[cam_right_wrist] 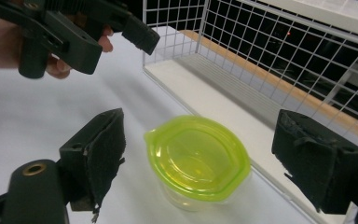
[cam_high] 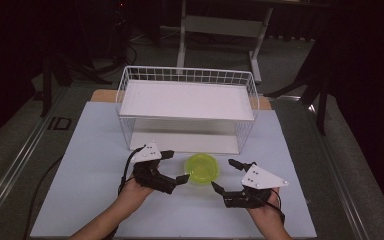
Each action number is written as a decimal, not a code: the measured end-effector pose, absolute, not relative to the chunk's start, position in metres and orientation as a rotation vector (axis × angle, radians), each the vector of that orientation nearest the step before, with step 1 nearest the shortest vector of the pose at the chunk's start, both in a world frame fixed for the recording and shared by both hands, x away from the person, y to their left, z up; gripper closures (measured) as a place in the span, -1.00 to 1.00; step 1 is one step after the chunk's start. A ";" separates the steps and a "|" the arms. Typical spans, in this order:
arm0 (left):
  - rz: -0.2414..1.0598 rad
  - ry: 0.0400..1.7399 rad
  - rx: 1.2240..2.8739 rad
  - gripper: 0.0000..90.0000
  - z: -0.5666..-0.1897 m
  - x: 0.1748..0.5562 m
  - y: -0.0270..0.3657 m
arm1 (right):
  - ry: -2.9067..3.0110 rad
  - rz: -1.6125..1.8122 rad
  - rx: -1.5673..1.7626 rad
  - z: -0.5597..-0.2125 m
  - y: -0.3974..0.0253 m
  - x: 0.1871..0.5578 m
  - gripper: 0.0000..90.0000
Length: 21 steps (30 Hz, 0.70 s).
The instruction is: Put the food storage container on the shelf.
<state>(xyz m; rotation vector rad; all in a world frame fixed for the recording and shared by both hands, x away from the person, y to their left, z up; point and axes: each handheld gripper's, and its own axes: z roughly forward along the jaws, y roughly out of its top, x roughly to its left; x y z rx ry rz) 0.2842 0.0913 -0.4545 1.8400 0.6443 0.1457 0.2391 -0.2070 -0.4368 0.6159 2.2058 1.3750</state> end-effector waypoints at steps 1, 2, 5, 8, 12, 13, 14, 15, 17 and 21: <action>0.139 0.646 1.845 -0.95 -0.455 0.286 0.089 | 2.211 1.368 0.611 -0.437 -0.207 0.240 -0.57; 0.132 0.650 1.842 -0.95 -0.456 0.288 0.088 | 2.219 1.391 0.608 -0.437 -0.209 0.242 -0.54; 0.117 0.663 1.832 -0.95 -0.458 0.293 0.086 | 2.206 1.422 0.624 -0.438 -0.213 0.247 -0.54; 0.091 0.689 1.840 -0.95 -0.460 0.298 0.083 | 2.218 1.417 0.693 -0.440 -0.215 0.253 -0.62; 0.088 0.706 1.844 -0.95 -0.460 0.301 0.081 | 2.211 1.428 0.789 -0.443 -0.216 0.263 -0.65; 0.083 0.716 1.839 -0.95 -0.460 0.302 0.081 | 2.212 1.413 0.794 -0.444 -0.216 0.265 -0.65; 0.076 0.724 1.841 -0.95 -0.461 0.303 0.081 | 2.214 1.413 0.797 -0.444 -0.217 0.268 -0.65; 0.066 0.731 1.844 -0.95 -0.462 0.304 0.081 | 2.208 1.411 0.805 -0.445 -0.217 0.270 -0.65; 0.047 0.757 1.840 -0.95 -0.465 0.307 0.082 | 2.223 1.421 0.836 -0.446 -0.217 0.276 -0.67; 0.042 0.771 1.852 -0.95 -0.473 0.310 0.082 | 2.221 1.412 0.904 -0.451 -0.217 0.286 -0.74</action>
